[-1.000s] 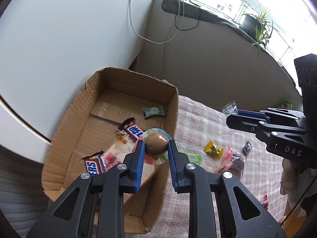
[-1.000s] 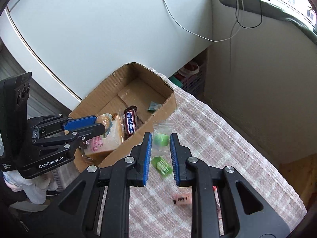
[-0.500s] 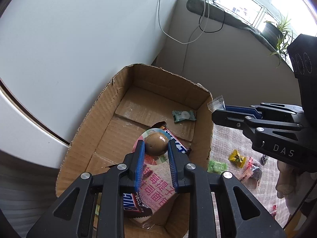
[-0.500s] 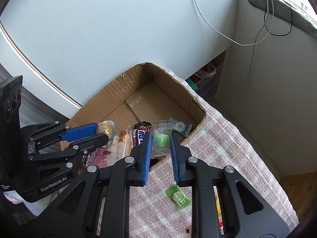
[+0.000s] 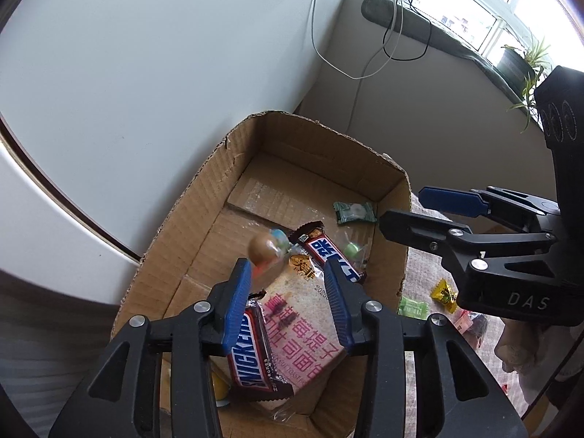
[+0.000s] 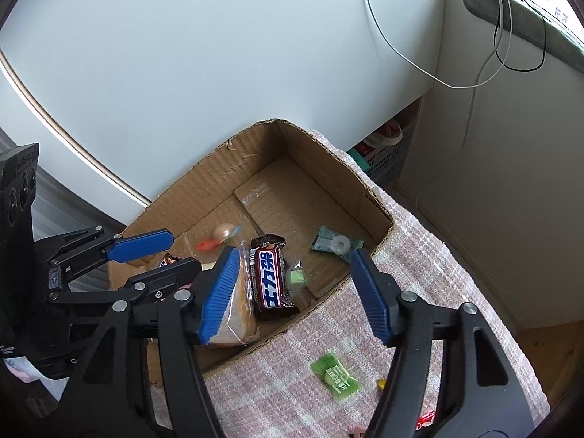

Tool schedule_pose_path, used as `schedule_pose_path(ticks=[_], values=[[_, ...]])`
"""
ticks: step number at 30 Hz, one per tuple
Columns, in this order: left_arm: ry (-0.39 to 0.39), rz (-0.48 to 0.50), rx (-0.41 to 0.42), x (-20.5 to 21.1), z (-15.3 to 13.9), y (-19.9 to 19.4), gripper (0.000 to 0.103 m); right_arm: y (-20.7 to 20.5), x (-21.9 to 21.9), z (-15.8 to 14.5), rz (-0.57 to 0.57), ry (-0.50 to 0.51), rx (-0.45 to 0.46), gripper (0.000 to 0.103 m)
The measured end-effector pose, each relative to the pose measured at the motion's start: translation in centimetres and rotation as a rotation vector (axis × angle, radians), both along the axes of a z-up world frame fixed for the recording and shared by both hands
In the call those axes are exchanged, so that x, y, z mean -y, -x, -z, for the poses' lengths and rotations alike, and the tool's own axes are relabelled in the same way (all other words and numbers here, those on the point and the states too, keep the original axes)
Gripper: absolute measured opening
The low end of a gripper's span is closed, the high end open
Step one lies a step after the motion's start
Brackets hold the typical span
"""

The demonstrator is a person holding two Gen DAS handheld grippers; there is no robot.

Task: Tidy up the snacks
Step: 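Move both open grippers back over the snacks on the tablecloth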

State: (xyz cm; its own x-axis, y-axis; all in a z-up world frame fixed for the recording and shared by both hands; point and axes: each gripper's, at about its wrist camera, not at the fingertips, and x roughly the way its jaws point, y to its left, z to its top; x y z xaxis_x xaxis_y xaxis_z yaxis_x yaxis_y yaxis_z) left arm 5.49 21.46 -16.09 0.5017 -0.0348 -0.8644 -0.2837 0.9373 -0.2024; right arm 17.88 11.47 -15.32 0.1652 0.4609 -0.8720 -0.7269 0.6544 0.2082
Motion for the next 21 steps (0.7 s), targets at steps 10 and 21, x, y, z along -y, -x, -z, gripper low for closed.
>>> schedule_pose_path(ticks=[10,21], values=[[0.003,0.007,0.005,0.4,-0.1,0.2,0.040,-0.1,1.9,-0.4,0.033,-0.003,0.005,0.076],[0.020,0.055,0.036,2.7,-1.3,0.3,0.040,-0.4,6.6,-2.5,0.094,-0.012,0.024,0.076]])
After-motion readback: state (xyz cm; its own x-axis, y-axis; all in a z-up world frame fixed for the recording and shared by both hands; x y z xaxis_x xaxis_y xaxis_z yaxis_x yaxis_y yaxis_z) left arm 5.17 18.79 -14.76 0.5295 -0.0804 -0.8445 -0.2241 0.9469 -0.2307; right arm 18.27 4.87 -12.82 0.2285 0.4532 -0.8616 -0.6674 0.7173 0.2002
